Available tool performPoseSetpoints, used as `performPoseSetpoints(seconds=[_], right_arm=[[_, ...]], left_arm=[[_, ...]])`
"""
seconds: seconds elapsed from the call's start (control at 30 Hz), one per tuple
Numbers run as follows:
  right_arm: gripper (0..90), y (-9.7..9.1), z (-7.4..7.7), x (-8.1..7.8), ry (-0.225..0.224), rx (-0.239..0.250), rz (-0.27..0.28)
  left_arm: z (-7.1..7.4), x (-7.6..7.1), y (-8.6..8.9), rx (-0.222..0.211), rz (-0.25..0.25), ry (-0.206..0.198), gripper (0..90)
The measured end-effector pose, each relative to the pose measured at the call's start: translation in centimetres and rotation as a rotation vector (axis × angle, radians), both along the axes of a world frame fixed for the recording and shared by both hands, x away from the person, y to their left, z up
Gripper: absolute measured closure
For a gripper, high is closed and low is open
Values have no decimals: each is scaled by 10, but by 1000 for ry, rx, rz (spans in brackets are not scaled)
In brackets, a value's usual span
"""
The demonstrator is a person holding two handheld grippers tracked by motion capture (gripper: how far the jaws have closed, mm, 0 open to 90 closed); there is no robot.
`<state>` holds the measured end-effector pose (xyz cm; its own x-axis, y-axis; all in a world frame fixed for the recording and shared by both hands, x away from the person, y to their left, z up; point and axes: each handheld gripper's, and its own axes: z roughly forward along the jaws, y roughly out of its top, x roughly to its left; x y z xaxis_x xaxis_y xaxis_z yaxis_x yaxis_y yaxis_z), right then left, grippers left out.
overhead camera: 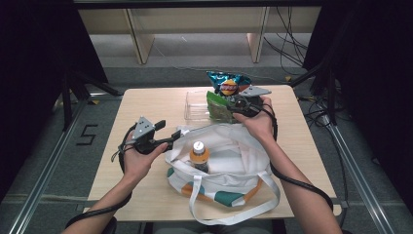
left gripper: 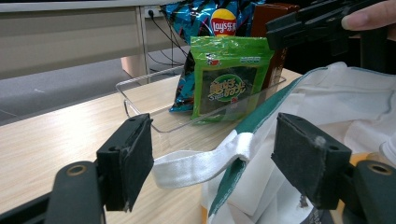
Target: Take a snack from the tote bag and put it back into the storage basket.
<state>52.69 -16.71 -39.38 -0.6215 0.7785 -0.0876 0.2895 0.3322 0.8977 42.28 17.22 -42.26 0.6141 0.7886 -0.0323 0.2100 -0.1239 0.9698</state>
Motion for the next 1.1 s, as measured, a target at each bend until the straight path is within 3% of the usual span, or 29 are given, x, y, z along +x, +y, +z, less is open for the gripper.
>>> performPoseSetpoints(seconds=[0.03, 0.1, 0.2, 0.23, 0.33, 0.37, 0.43, 0.47, 0.53, 0.8, 0.87, 0.9, 1.0, 1.03, 1.1], right_arm=[[524, 0, 1, -3, 24, 10, -12], [509, 0, 2, -5, 26, 19, -3], [492, -3, 5, -7, -8, 19, -1], [489, -3, 6, -10, 20, 32, -3], [482, -8, 9, -12, 11, 34, 0], [479, -9, 9, -11, -11, 40, -2], [476, -12, 11, -14, -1, 61, 16], [474, -12, 12, -17, 24, 76, 15], [472, -13, 13, -20, 19, 85, 11], [466, -25, 22, -35, 15, 104, 21], [464, -29, 23, -38, -7, 98, 26], [463, -32, 23, -42, 13, 108, 27], [461, -38, 22, -48, 9, 124, 14], [460, -40, 21, -50, 3, 133, 18], [460, -45, 20, -56, 17, 118, 13]], left_arm=[[0, 0, 0, 0, 0, 0, 276], [0, 0, 0, 1, 1, 0, 276], [0, 0, 0, -1, 1, -1, 276], [0, 0, 0, 1, 1, -3, 276], [0, 0, 1, 5, 1, -4, 276], [0, 0, 0, 4, 1, -4, 276], [0, 0, 0, 3, 1, -2, 276], [0, 0, 0, 3, 2, -3, 276], [0, 0, 0, 3, 2, -3, 276], [0, 0, 1, 14, 0, -12, 275], [0, 0, 0, -8, -2, -8, 275], [0, 0, 0, -7, -1, -8, 275], [0, 0, 1, 6, 5, -5, 275], [-1, 0, 0, -8, 0, -8, 275], [0, 0, 1, 8, 5, -6, 275]])
